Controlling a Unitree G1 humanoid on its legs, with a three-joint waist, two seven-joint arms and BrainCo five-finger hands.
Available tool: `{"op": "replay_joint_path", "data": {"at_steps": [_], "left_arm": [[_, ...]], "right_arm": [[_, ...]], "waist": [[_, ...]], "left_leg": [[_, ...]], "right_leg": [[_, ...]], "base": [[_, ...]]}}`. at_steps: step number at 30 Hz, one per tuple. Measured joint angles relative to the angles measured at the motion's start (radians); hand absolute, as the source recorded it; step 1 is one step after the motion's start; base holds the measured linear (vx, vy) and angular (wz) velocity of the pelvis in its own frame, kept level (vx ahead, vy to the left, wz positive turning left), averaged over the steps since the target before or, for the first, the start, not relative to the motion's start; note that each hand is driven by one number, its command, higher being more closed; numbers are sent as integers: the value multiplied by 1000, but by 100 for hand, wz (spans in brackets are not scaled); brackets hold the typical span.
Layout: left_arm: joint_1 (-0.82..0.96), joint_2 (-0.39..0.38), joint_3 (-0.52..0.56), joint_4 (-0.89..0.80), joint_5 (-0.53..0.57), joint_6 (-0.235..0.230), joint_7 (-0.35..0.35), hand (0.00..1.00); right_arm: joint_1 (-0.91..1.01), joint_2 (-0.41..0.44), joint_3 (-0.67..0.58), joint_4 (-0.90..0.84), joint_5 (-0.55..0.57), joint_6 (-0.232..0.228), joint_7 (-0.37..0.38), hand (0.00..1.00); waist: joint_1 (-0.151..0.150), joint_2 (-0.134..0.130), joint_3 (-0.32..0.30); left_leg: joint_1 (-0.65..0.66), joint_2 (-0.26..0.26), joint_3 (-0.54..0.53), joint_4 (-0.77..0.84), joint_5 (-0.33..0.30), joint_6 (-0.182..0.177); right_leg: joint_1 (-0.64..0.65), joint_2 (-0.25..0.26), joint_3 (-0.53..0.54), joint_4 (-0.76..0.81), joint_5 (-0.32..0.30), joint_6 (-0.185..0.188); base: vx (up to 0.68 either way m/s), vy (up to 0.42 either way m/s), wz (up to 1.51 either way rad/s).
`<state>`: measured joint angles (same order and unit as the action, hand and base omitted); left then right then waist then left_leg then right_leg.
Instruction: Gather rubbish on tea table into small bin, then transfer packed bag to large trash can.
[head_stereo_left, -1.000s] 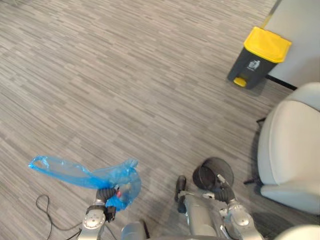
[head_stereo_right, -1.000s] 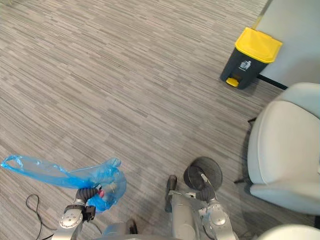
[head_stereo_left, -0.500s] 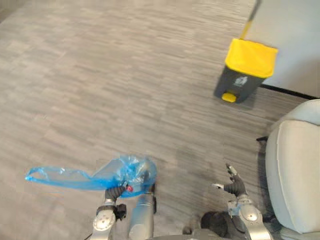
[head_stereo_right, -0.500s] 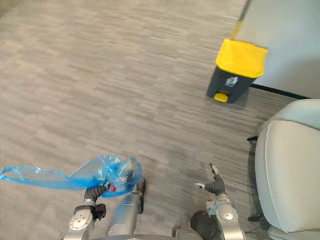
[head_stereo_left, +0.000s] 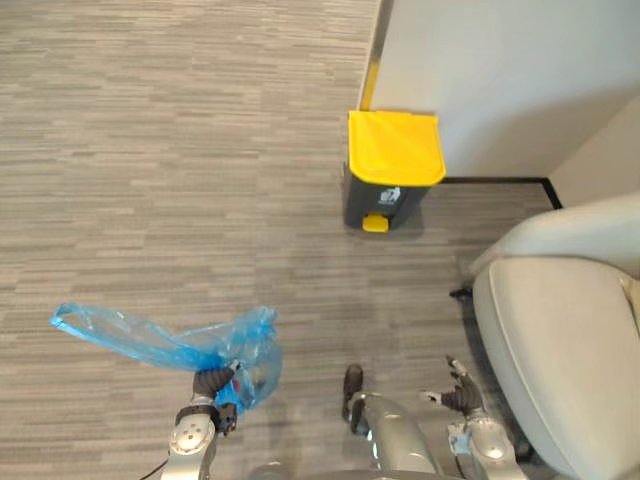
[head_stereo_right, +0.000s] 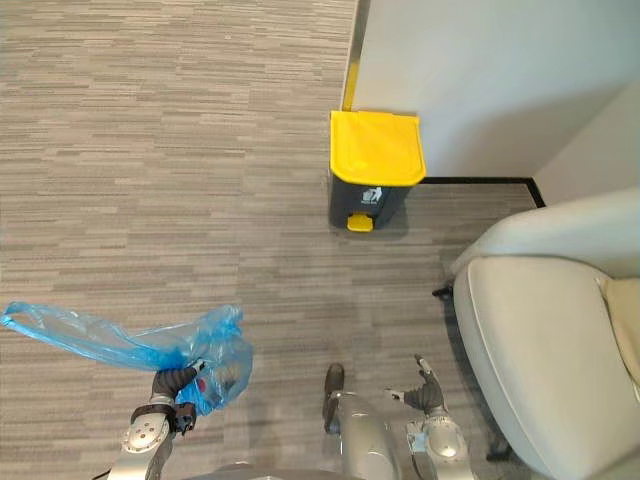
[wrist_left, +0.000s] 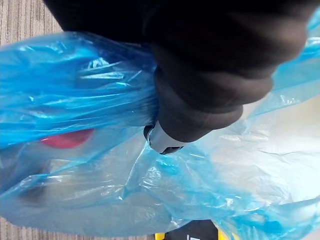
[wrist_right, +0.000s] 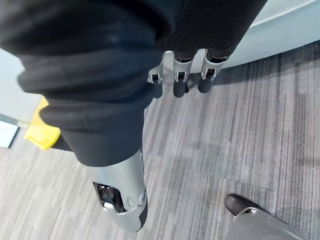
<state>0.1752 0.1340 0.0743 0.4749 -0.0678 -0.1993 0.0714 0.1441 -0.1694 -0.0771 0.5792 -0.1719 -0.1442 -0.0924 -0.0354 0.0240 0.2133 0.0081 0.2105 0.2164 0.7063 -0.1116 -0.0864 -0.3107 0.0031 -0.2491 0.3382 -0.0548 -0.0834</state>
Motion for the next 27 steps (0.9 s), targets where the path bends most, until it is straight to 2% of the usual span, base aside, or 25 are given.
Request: {"op": "replay_joint_path", "data": {"at_steps": [1,2,3,4,5,7,8,9,10,11,12,13,14,15,16,17,18,20,21,22,23,24,25,26,27], "left_arm": [[5,-14,0,-1,0,-1,-1,100],[16,-31,-4,-6,-1,-4,-4,100],[16,-41,-5,-14,-1,-5,-4,100],[16,-44,-6,-16,-1,-5,-5,100],[16,-44,-8,-18,-2,-7,-5,100],[21,-47,-8,-15,-2,-6,-5,100],[20,-48,-13,-15,-2,-5,-5,100],[22,-54,-21,-12,-2,-5,-6,100],[37,-60,-29,-8,-1,-6,-6,100],[18,-49,-26,16,-1,-2,-5,100],[15,-46,-26,15,-1,-4,-5,100],[8,-46,-26,15,-1,-5,-4,100],[13,-48,-26,15,-1,-4,-4,100],[19,-47,-27,14,-1,-4,-4,100],[36,-32,-46,11,-1,-3,-2,100],[42,-22,-54,10,-1,-3,-3,100],[41,-13,-61,9,-1,-3,-2,100],[40,-6,-60,3,-1,-2,4,100],[37,1,-57,0,-1,-2,10,100],[35,4,-56,0,-1,-2,12,100],[32,5,-45,0,-1,-2,17,100],[18,8,-40,4,-1,-2,18,100],[15,12,-41,4,-1,-3,18,100],[-1,19,-39,15,-1,-3,19,100],[-12,8,-37,25,0,-4,20,100]], "right_arm": [[0,-2,1,-6,0,0,-1,0],[-1,1,1,-18,0,-1,-8,0],[-9,14,3,-30,0,-2,-18,0],[-10,18,5,-38,0,-3,-18,0],[-19,23,6,-51,1,-5,-18,0],[-29,21,3,-54,2,-3,-20,0],[-27,21,0,-53,2,-3,-22,0],[-25,21,-11,-49,3,-3,-23,0],[-14,13,-18,-28,3,-3,-23,0],[-21,27,-18,18,1,5,-24,0],[-19,26,-20,25,1,5,-24,0],[-15,23,-31,25,0,6,-27,0],[-24,23,-31,24,-1,5,-31,0],[-27,26,-28,24,-2,5,-31,0],[-26,36,-23,25,-18,1,-32,0],[-26,39,-23,26,-26,1,-32,0],[-19,42,-23,26,-29,1,-32,0],[-4,45,-22,25,-37,2,-35,0],[0,45,-23,25,-39,2,-37,0],[0,44,-23,27,-39,2,-37,0],[1,44,-23,36,-39,2,-37,0],[3,41,-27,50,-39,2,-38,0],[2,40,-29,64,-39,2,-39,0],[4,33,-32,98,-38,7,-39,0],[-5,20,-34,127,-38,19,-39,0]], "waist": [[7,5,5],[22,11,11],[49,6,14],[57,-5,15],[74,-4,13],[84,-11,26],[83,0,24],[81,6,22],[84,22,17],[83,-22,6],[79,-36,-1],[79,-41,-4],[92,-42,-4],[99,-42,-3],[100,-38,-2],[93,-38,-2],[83,-40,-3],[70,-43,-5],[67,-43,-5],[62,-42,-4],[47,-40,-4],[45,-40,-4],[45,-42,-5],[45,-37,-4],[53,-16,-13]], "left_leg": [[-31,21,-5,110,88,17],[-94,51,-10,294,25,51],[-160,52,-17,380,-40,55],[-196,49,-20,383,-64,55],[-268,46,-19,346,-97,59],[-370,19,-34,156,-124,67],[-385,6,-42,70,-123,65],[-377,-20,-57,-108,-94,36],[-349,-39,-97,-300,81,51],[-324,-84,-75,-299,50,74],[-323,-102,-70,-298,35,81],[-319,-114,-46,-268,-13,96],[-295,-114,-15,-240,-67,104],[-272,-116,0,-235,-94,107],[-198,-123,28,-238,-144,116],[-177,-124,30,-238,-154,119],[-159,-125,31,-240,-164,123],[-100,-125,33,-270,-179,122],[-69,-125,29,-299,-182,117],[-54,-123,24,-312,-182,117],[-26,-119,7,-332,-181,116],[-4,-114,-13,-346,-188,99],[5,-112,-26,-349,-195,82],[20,-104,-60,-347,-215,47],[25,-79,-80,-354,-207,30]], "right_leg": [[54,9,12,-26,-10,-4],[146,31,45,-68,-24,-10],[222,33,90,-103,-37,-20],[246,32,108,-122,-38,-20],[291,27,139,-162,-43,-11],[344,6,176,-197,-93,43],[357,-1,185,-196,-107,56],[377,-9,197,-192,-130,81],[398,-1,220,-183,-171,115],[405,-50,245,-168,-186,124],[401,-68,252,-156,-191,133],[388,-92,262,-100,-205,156],[356,-109,287,0,-218,189],[337,-115,300,69,-218,213],[230,-134,313,357,-181,339],[196,-139,309,439,-187,346],[166,-144,301,496,-194,332],[69,-143,246,546,-227,264],[20,-140,213,513,-242,235],[6,-135,202,471,-245,225],[-5,-119,195,351,-239,214],[-10,-104,198,216,-205,179],[-5,-100,198,142,-168,170],[13,-90,190,90,-38,147],[22,-67,171,91,-49,128]], "base": [[635,-82,-51],[721,-34,-85],[566,24,-95],[521,56,-103],[485,96,-94],[496,181,-78],[343,199,-40],[453,311,-41],[534,359,-31],[549,355,-16],[442,261,1],[419,257,-28],[381,248,-50],[406,256,-79],[332,177,-50],[339,142,-28],[282,43,17],[400,-9,15],[367,-62,8],[384,-113,25],[396,-154,40],[404,-175,49],[398,-201,62],[405,-193,41],[400,-202,31]]}}
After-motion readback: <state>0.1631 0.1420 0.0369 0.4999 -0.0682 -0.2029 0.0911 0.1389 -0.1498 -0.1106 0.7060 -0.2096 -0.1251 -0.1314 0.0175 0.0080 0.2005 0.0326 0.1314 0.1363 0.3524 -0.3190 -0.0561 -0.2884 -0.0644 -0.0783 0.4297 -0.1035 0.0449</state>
